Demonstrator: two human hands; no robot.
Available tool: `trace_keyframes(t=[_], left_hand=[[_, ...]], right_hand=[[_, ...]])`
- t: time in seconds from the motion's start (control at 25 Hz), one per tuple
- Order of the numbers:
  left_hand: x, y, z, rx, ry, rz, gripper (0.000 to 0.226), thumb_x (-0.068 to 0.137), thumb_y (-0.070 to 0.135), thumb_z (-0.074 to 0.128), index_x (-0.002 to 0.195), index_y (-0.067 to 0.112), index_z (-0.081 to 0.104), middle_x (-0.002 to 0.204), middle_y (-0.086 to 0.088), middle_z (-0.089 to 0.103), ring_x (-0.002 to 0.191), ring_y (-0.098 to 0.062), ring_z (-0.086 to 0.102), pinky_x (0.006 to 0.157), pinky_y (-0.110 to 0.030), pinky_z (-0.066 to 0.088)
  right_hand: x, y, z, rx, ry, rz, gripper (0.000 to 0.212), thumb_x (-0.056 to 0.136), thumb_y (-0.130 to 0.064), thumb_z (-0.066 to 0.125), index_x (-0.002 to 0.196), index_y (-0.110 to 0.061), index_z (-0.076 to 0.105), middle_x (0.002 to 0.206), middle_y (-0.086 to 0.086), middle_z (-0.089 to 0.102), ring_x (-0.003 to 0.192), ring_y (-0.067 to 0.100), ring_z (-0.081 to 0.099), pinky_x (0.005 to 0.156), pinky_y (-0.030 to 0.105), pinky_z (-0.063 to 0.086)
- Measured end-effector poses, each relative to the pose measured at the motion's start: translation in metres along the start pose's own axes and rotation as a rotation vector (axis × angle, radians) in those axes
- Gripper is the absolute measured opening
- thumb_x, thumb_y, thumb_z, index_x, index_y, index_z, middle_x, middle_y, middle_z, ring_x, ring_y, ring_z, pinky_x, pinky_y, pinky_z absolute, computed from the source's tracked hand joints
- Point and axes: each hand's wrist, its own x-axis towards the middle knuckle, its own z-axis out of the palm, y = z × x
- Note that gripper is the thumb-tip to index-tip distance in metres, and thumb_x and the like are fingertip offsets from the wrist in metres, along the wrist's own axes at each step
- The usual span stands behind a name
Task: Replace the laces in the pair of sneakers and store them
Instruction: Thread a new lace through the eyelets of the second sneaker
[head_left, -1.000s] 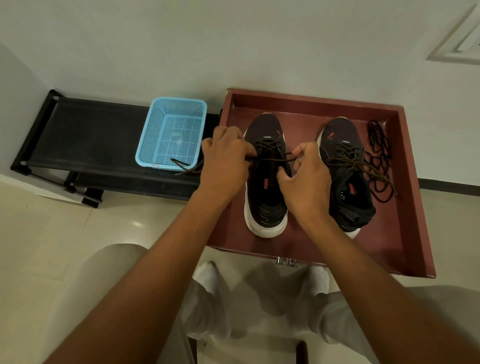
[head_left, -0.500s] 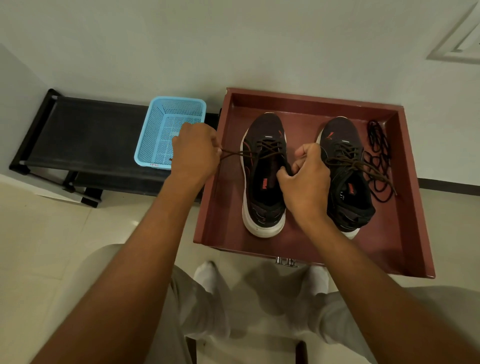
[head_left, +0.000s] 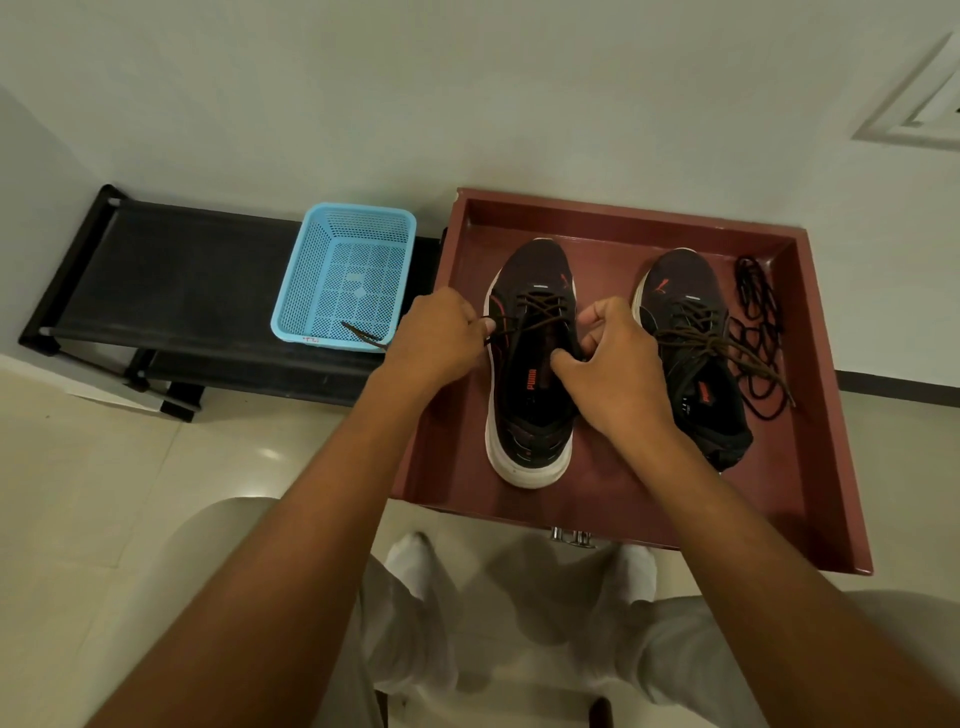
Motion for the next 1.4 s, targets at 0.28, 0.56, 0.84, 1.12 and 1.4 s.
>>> trace_keyframes(t=[0.28,0.56,0.84,1.12,1.4], left_hand=[[0.001,0.017,0.024,-1.016,0.031,-0.35,0.017,0.096,0.019,0.072,0.088,0.005,0.066,0.059,0.0,0.048,0.039,-0.009,0.039,0.035,-0.018,0.029],[0.003,0.034,-0.002,-1.159,0.148,-0.214,0.017,0.101,0.013,0.064,0.104,-0.002,0.072,0.063,-0.003,0.05,0.041,-0.005,0.035,0.036,-0.016,0.03],[0.008,0.018,-0.054,-1.293,0.363,-0.155,0.016,0.102,0.017,0.062,0.095,0.01,0.075,0.076,0.0,0.054,0.056,-0.007,0.037,0.049,-0.02,0.032],[0.014,-0.021,-0.104,-1.433,0.508,-0.243,0.016,0.104,0.025,0.059,0.098,0.017,0.071,0.088,0.003,0.074,0.079,-0.013,0.057,0.072,-0.027,0.045],[0.014,-0.047,-0.122,-1.543,0.635,-0.31,0.016,0.104,0.017,0.057,0.101,0.012,0.072,0.079,0.001,0.07,0.076,-0.015,0.061,0.073,-0.028,0.052]], right_hand=[[0.0,-0.002,-0.004,-0.076,-0.042,-0.039,0.041,0.084,-0.013,0.076,0.118,-0.023,0.055,0.081,-0.01,0.057,0.072,0.005,0.058,0.066,0.023,0.048],[0.0,-0.001,-0.004,-0.032,-0.011,0.029,0.036,0.084,-0.011,0.075,0.114,-0.021,0.056,0.084,-0.007,0.06,0.071,0.004,0.059,0.06,0.019,0.045],[-0.001,-0.004,-0.006,-0.04,-0.007,0.07,0.036,0.083,-0.013,0.076,0.111,-0.022,0.055,0.089,-0.007,0.061,0.077,0.009,0.062,0.067,0.027,0.05],[-0.001,-0.004,-0.007,-0.061,-0.021,0.08,0.036,0.084,-0.014,0.076,0.112,-0.023,0.055,0.099,-0.002,0.064,0.081,0.015,0.063,0.071,0.031,0.051],[0.0,-0.003,-0.005,-0.039,-0.014,0.079,0.034,0.083,-0.014,0.077,0.112,-0.021,0.059,0.094,-0.003,0.063,0.084,0.019,0.065,0.08,0.038,0.057]])
